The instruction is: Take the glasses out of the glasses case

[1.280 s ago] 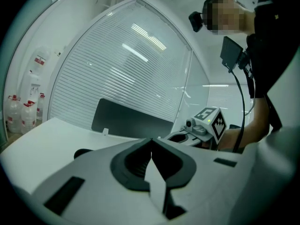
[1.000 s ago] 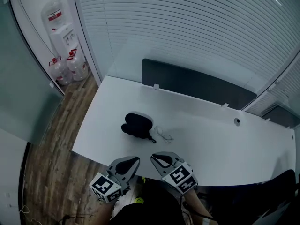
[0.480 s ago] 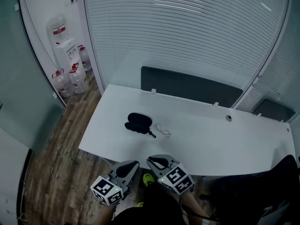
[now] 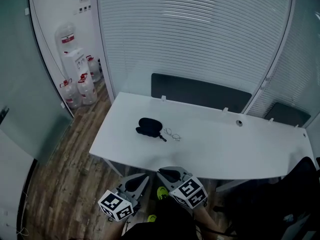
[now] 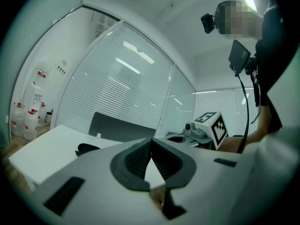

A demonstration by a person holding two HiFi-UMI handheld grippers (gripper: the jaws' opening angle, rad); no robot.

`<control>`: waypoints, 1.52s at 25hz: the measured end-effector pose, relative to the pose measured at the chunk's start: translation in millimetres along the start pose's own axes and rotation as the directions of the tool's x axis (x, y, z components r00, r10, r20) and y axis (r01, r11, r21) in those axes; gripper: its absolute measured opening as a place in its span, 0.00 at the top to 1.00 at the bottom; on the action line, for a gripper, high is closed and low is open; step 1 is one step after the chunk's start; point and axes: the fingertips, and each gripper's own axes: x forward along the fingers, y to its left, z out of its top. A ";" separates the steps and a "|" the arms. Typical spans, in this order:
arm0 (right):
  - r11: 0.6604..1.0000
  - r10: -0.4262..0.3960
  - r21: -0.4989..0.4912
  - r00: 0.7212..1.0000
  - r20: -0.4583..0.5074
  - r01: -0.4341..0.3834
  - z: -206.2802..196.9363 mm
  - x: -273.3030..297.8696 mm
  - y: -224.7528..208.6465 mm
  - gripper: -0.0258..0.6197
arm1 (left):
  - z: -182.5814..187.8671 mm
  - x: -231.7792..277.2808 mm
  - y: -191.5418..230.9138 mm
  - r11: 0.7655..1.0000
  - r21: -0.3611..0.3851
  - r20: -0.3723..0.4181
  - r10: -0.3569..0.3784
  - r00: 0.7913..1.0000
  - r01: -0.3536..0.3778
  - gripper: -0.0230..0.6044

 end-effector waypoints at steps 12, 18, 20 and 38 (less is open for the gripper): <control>0.993 0.091 0.063 0.993 0.069 -0.096 -0.8 -28.6 38.6 0.91 | -9.5 -12.0 -42.8 0.999 -0.047 -0.003 0.006 1.000 -0.006 0.94; 0.997 0.069 0.017 0.995 0.078 -0.071 4.6 -39.2 31.2 0.92 | -7.0 -4.0 -44.6 0.999 -0.047 0.006 0.005 1.000 -0.004 0.94; 0.997 0.066 0.033 0.995 0.079 -0.069 0.4 -41.8 29.4 0.93 | -7.3 -4.3 -46.1 0.999 -0.049 0.006 0.007 1.000 -0.007 0.94; 0.999 0.034 0.030 0.990 0.135 -0.038 8.1 -49.9 19.5 0.93 | -2.8 9.9 -46.9 0.999 -0.032 0.022 -0.020 1.000 0.021 0.94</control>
